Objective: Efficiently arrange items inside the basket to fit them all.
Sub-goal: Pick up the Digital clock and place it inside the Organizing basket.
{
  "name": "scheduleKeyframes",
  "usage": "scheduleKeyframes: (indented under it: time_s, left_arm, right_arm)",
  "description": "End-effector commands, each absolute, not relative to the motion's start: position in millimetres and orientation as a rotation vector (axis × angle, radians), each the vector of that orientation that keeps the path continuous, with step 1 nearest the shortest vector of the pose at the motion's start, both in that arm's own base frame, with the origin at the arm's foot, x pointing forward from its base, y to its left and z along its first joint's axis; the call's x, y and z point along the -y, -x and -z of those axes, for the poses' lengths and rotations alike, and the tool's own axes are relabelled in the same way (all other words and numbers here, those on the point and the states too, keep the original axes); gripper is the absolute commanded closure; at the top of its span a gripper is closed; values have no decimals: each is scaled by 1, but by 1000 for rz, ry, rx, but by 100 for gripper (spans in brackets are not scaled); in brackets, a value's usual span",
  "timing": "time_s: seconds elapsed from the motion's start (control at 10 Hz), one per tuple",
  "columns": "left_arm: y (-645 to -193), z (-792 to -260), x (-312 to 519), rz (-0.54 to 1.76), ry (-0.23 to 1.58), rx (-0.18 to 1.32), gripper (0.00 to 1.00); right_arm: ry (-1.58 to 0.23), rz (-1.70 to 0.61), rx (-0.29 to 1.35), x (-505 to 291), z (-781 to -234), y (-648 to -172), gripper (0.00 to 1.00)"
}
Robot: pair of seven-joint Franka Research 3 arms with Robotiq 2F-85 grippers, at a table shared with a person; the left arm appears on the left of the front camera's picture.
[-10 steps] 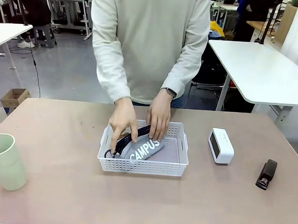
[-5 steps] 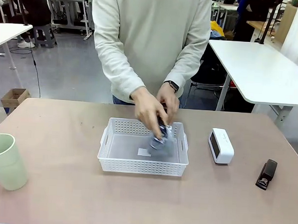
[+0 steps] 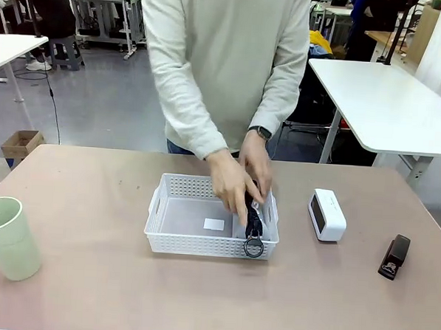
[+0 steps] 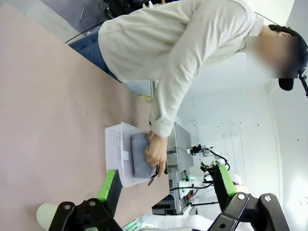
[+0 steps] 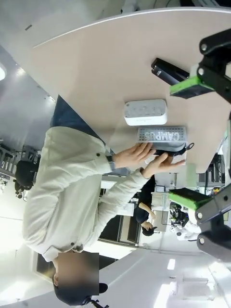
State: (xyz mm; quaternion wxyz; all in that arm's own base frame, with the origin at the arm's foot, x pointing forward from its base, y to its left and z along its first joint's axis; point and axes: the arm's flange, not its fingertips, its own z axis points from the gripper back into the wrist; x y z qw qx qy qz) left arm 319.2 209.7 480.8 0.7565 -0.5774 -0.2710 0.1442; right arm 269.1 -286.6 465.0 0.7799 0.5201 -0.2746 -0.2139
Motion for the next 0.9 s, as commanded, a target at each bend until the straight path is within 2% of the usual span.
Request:
scheduleKeyframes:
  time_s: [0.0,0.4,0.8]
  left_arm:
    - [-321,-483,-209,-300,1283,609,0]
    - [-321,-483,-209,-300,1283,609,0]
    - [-321,-483,-209,-300,1283,609,0]
  right_arm:
    - [-1105,460,602,287,-467,-270,0]
    - [-928,450,515,231,-496,-292,0]
    - [-695,319,371,113,-516,-333,0]
